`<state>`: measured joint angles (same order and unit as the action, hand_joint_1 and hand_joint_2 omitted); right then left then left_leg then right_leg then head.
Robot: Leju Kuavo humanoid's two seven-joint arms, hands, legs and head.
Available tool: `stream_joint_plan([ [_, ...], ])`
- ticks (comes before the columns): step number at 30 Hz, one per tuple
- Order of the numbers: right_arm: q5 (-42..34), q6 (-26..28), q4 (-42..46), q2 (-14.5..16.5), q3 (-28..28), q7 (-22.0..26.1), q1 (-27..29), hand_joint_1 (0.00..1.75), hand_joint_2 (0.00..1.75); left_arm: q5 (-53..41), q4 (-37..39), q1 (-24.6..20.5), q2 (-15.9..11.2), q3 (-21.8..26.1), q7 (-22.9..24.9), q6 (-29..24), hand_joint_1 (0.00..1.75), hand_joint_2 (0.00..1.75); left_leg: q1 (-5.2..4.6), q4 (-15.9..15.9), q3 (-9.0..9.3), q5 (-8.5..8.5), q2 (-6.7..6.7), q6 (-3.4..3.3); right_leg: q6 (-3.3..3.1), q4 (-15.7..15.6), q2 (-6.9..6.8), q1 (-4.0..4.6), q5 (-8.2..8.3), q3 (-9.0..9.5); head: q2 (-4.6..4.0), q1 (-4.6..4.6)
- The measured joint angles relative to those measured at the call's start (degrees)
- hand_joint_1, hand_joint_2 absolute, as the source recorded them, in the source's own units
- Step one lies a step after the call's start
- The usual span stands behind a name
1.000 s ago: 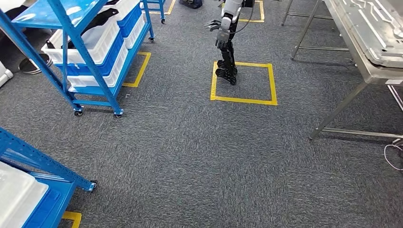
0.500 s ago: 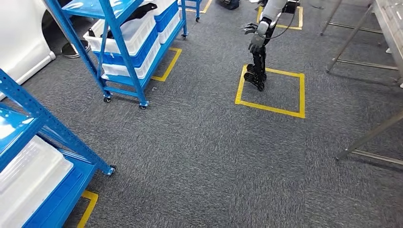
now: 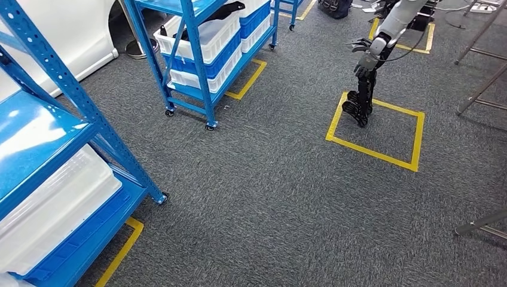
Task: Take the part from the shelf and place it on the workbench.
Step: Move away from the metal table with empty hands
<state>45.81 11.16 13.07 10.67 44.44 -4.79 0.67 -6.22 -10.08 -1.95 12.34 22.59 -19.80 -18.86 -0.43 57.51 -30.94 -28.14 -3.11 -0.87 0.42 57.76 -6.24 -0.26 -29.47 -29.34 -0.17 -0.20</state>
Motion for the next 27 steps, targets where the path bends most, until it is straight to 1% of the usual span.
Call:
stream_joint_plan([
  [1, 0.0, 0.0, 0.0, 0.0, 0.0, 0.0, -0.1, 0.0, 0.0, 0.0, 0.0, 0.1, 0.0, 0.0, 0.0, 0.0, 0.0, 0.0, 0.15, -0.2, 0.11, 0.2, 0.59, -0.31, 0.31, 0.0, -0.27, -0.02, -0.11, 0.14, 0.0, 0.01],
  [2, 0.0, 0.0, 0.0, 0.0, 0.0, 0.0, -0.2, 0.0, 0.0, 0.0, 0.0, 0.2, 0.0, 0.0, 0.0, 0.0, 0.0, 0.0, 0.28, -0.6, 0.26, 0.44, 1.12, -0.62, 0.62, 0.3, 0.33, -0.1, -0.5, 0.19, 0.0, 0.02],
  [3, 0.0, 0.0, 0.0, 0.0, 0.0, 0.0, -0.3, 0.0, 0.0, 0.0, 0.0, 0.2, 0.0, 0.1, 0.0, 0.0, 0.0, 0.0, 0.43, -0.9, 0.42, 0.73, 1.64, -0.97, 0.9, 1.4, 1.55, -0.21, -1.42, -0.17, 0.0, 0.02],
  [4, 0.0, 0.0, 0.0, 0.0, 0.0, 0.0, -0.2, 0.0, 0.0, 0.0, 0.0, 0.2, 0.0, 0.1, 0.0, 0.0, 0.0, 0.0, 0.58, -1.2, 0.55, 1.0, 2.14, -1.29, 1.13, 3.8, 3.15, -0.34, -2.98, -1.19, 0.0, 0.04],
  [5, 0.0, 0.0, 0.0, 0.0, 0.0, 0.0, -0.1, 0.0, 0.0, 0.0, 0.0, 0.2, 0.0, 0.1, 0.0, 0.0, 0.0, 0.0, 0.54, -1.3, 0.45, 1.13, 2.64, -1.47, 1.28, 7.3, 4.74, -0.46, -4.92, -2.83, 0.0, 0.04],
  [6, 0.0, 0.0, 0.0, 0.0, 0.0, 0.0, -0.1, 0.0, 0.0, 0.0, 0.0, 0.1, 0.0, 0.2, 0.0, 0.0, 0.0, 0.0, 0.52, -1.2, 0.35, 1.21, 3.23, -1.61, 1.39, 11.3, 5.61, -0.52, -6.74, -4.84, 0.0, 0.04],
  [7, 0.0, 0.0, 0.0, 0.0, 0.0, 0.0, 0.0, 0.0, 0.0, 0.0, 0.0, 0.1, 0.1, 0.2, 0.0, 0.0, 0.0, 0.0, 0.5, -1.2, 0.29, 1.23, 3.91, -1.65, 1.5, 14.7, 5.95, -0.54, -7.8, -6.61, 0.0, 0.04],
  [8, 0.0, 0.0, 0.0, 0.0, 0.0, 0.0, 0.0, 0.0, 0.0, 0.0, 0.0, 0.1, 0.1, 0.3, 0.0, 0.1, 0.0, 0.0, 0.49, -1.1, 0.27, 1.21, 4.66, -1.64, 1.58, 16.3, 6.06, -0.58, -7.67, -7.61, 0.0, 0.03],
  [9, 0.0, 0.0, 0.0, 0.0, 0.0, 0.0, 0.0, 0.0, 0.0, 0.0, 0.0, 0.1, 0.1, 0.4, 0.0, 0.1, 0.0, 0.0, 0.51, -1.0, 0.3, 1.16, 5.48, -1.58, 1.63, 15.5, 6.17, -0.67, -6.25, -7.5, 0.0, 0.04],
  [10, 0.0, 0.0, 0.0, 0.0, 0.0, 0.0, 0.1, 0.0, 0.0, 0.0, 0.0, 0.1, 0.1, 0.4, 0.0, 0.1, 0.0, 0.0, 0.54, -0.8, 0.35, 1.08, 6.31, -1.47, 1.64, 12.6, 6.46, -0.8, -4.02, -6.42, 0.0, 0.03],
  [11, 0.0, 0.0, 0.0, 0.0, 0.0, 0.0, 0.2, 0.0, 0.0, 0.1, 0.0, 0.1, 0.1, 0.5, 0.0, 0.1, 0.0, 0.0, 0.59, -0.6, 0.33, 0.94, 7.1, -1.29, 1.6, 8.6, 7.47, -1.01, -1.75, -4.85, 0.0, 0.03],
  [12, 0.0, 0.0, 0.0, 0.0, 0.1, 0.0, 0.2, 0.0, 0.0, 0.1, 0.0, 0.1, 0.1, 0.5, 0.0, 0.1, 0.0, 0.0, 0.51, -0.2, 0.18, 0.75, 7.82, -1.01, 1.5, 4.9, 8.77, -1.19, -0.19, -3.36, 0.0, 0.03],
  [13, 0.0, 0.0, 0.0, 0.0, 0.1, 0.0, 0.3, 0.0, 0.0, 0.0, 0.0, 0.0, 0.1, 0.5, 0.0, 0.1, 0.0, 0.0, 0.49, 0.1, -0.06, 0.64, 8.47, -0.7, 1.38, 2.6, 9.85, -1.27, 0.58, -2.43, 0.0, 0.02],
  [14, 0.0, 0.0, 0.0, 0.0, 0.2, 0.0, 0.3, 0.0, 0.0, 0.0, 0.0, 0.0, 0.1, 0.6, 0.0, 0.1, 0.0, 0.0, 0.49, 0.3, -0.35, 0.58, 9.04, -0.35, 1.2, 1.4, 10.61, -1.25, 0.68, -2.01, 0.0, 0.03],
  [15, 0.1, -0.1, 0.0, 0.0, 0.3, 0.0, 0.2, 0.0, 0.0, 0.0, 0.0, 0.0, 0.1, 0.6, 0.0, 0.1, 0.0, 0.0, 0.51, 0.4, -0.61, 0.61, 9.61, 0.01, 0.96, 1.2, 10.49, -1.1, 0.53, -1.93, 0.0, 0.02],
  [16, 0.1, -0.1, 0.0, -0.1, 0.4, 0.0, 0.2, 0.0, 0.0, 0.0, 0.0, 0.1, 0.1, 0.6, 0.0, 0.1, 0.0, 0.0, 0.63, 0.4, -0.79, 0.66, 10.08, 0.35, 0.63, 1.2, 9.88, -1.08, 0.61, -1.89, 0.0, 0.02],
  [17, 0.2, -0.1, 0.0, -0.1, 0.4, -0.1, 0.1, 0.0, 0.0, 0.0, 0.0, 0.2, 0.1, 0.7, 0.0, 0.1, 0.0, 0.0, 0.7, 0.7, -0.98, 0.41, 9.55, 0.61, 0.19, 0.9, 9.21, -1.08, 0.7, -1.72, 0.0, 0.02],
  [18, 0.3, -0.1, 0.0, -0.1, 0.4, -0.1, 0.1, 0.0, 0.0, 0.0, 0.0, 0.2, 0.1, 0.7, 0.0, 0.1, 0.0, 0.0, 0.74, 1.8, -1.51, -0.36, 8.39, 0.84, -0.29, 0.7, 8.49, -1.11, 0.82, -1.57, 0.0, -0.03],
  [19, 0.4, -0.1, 0.0, -0.1, 0.5, -0.2, 0.2, 0.0, 0.0, 0.0, 0.0, 0.2, 0.1, 0.8, 0.0, 0.1, 0.0, 0.0, 0.76, 4.0, -2.53, -1.73, 6.84, 1.05, -0.7, 0.4, 7.7, -1.14, 0.92, -1.46, 0.0, -0.07],
  [20, 0.4, -0.1, 0.0, -0.1, 0.5, -0.2, 0.3, 0.0, 0.0, 0.0, 0.0, 0.1, 0.1, 0.8, 0.0, 0.1, 0.0, 0.0, 0.81, 7.2, -4.07, -3.54, 5.16, 1.23, -0.99, 0.3, 6.91, -1.01, 0.91, -1.41, 0.0, -0.1],
  [21, 0.5, -0.2, 0.0, -0.1, 0.5, -0.3, 0.3, 0.0, 0.0, 0.0, 0.0, 0.0, 0.1, 0.8, 0.1, 0.1, 0.0, 0.0, 0.88, 11.1, -5.99, -5.42, 4.28, 1.45, -1.17, 0.4, 6.09, -0.87, 0.86, -1.43, 0.0, -0.14],
  [22, 0.5, -0.2, 0.0, -0.1, 0.6, -0.3, 0.4, 0.0, 0.0, 0.0, 0.0, 0.0, 0.1, 0.8, 0.1, 0.1, 0.0, 0.0, 0.97, 14.5, -7.7, -6.74, 3.89, 1.64, -1.24, 0.4, 5.24, -0.72, 0.8, -1.45, 0.0, -0.13],
  [23, 0.5, -0.2, 0.0, -0.1, 0.6, -0.3, 0.4, 0.0, 0.0, 0.0, 0.0, 0.0, 0.1, 0.8, 0.1, 0.1, 0.0, 0.0, 1.05, 16.5, -8.64, -7.1, 3.68, 1.77, -1.28, 0.4, 4.4, -0.61, 0.72, -1.44, 0.0, -0.13],
  [24, 0.5, -0.2, 0.0, -0.1, 0.6, -0.4, 0.4, 0.0, 0.0, 0.0, 0.0, 0.1, 0.1, 0.8, 0.1, 0.1, 0.0, 0.0, 1.1, 16.3, -8.48, -6.36, 3.49, 1.8, -1.27, 0.4, 3.6, -0.53, 0.63, -1.4, 0.0, -0.13],
  [25, 0.6, -0.2, 0.0, -0.1, 0.7, -0.4, 0.3, 0.0, 0.0, 0.0, 0.0, 0.1, 0.1, 0.8, 0.1, 0.1, 0.0, 0.0, 1.11, 13.7, -7.14, -4.71, 3.13, 1.74, -1.2, 0.4, 2.88, -0.49, 0.52, -1.27, 0.0, -0.13],
  [26, 0.6, -0.2, 0.0, -0.1, 0.7, -0.4, 0.3, 0.0, 0.0, 0.0, 0.0, 0.2, 0.1, 0.8, 0.1, 0.1, 0.0, 0.0, 1.07, 9.7, -4.95, -2.69, 2.31, 1.56, -1.06, 0.5, 2.22, -0.46, 0.38, -1.08, 0.0, -0.13],
  [27, 0.7, -0.2, 0.0, -0.1, 0.8, -0.5, 0.3, 0.0, 0.0, 0.0, 0.0, 0.1, 0.1, 0.8, 0.1, 0.1, 0.0, 0.0, 0.88, 5.7, -2.82, -1.24, 1.16, 1.31, -0.83, 0.5, 1.62, -0.34, 0.21, -0.89, 0.0, -0.13],
])
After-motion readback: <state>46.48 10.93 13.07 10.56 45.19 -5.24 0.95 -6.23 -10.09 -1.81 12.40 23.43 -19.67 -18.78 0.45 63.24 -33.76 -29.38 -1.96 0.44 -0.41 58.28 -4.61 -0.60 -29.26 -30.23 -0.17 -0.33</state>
